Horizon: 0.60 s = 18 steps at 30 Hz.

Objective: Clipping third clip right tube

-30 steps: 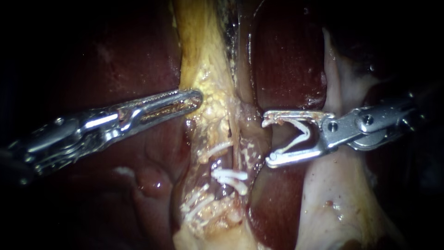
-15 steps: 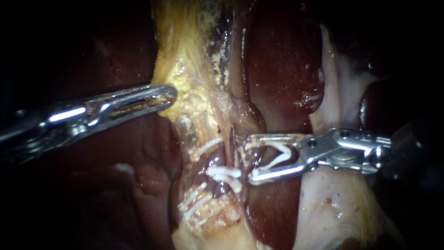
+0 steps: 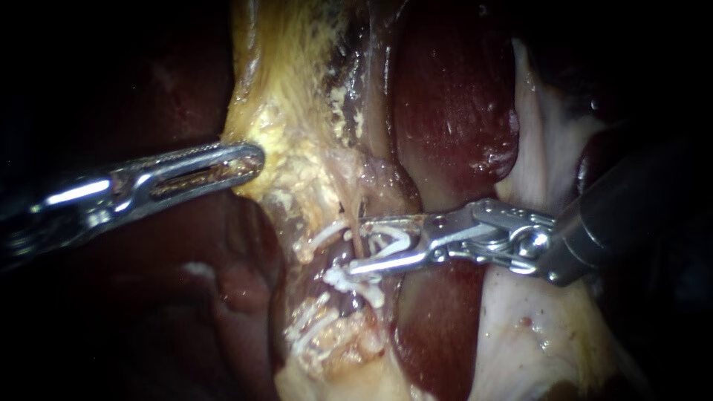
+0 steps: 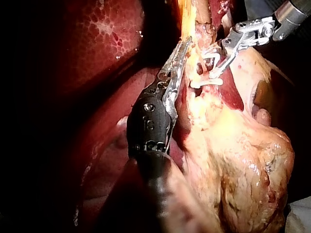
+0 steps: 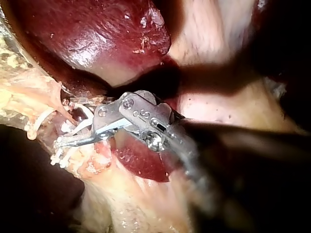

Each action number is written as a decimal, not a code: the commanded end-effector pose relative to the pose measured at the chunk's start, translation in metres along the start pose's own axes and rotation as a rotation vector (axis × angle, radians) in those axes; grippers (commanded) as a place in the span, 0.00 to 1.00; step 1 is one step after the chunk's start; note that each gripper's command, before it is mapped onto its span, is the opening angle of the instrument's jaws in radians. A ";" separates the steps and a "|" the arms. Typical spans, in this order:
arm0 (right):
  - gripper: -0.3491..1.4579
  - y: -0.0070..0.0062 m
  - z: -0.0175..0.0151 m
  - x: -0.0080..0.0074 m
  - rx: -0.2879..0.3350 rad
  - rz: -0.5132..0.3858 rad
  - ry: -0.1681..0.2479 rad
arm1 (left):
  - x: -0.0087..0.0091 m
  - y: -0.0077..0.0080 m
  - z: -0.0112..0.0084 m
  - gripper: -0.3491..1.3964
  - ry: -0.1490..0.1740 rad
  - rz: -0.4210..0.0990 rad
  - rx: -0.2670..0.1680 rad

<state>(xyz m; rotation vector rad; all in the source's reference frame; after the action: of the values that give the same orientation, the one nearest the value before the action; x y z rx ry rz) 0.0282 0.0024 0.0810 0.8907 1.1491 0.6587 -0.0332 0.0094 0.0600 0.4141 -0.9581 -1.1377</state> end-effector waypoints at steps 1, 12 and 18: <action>0.49 -0.0002 -0.0001 0.0001 0.012 0.005 0.005 | 0.0000 0.0001 0.0000 0.00 0.000 0.001 0.000; 0.46 -0.0031 -0.0002 0.0016 0.199 0.106 0.059 | -0.0001 0.0006 -0.0001 0.00 0.002 0.001 0.003; 0.45 -0.0035 -0.0002 0.0028 0.238 0.138 0.091 | -0.0001 0.0007 -0.0001 0.00 0.002 0.002 0.003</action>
<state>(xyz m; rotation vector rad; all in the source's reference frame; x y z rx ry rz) 0.0290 0.0031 0.0765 1.1624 1.2765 0.6913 -0.0327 0.0097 0.0604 0.4167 -0.9585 -1.1341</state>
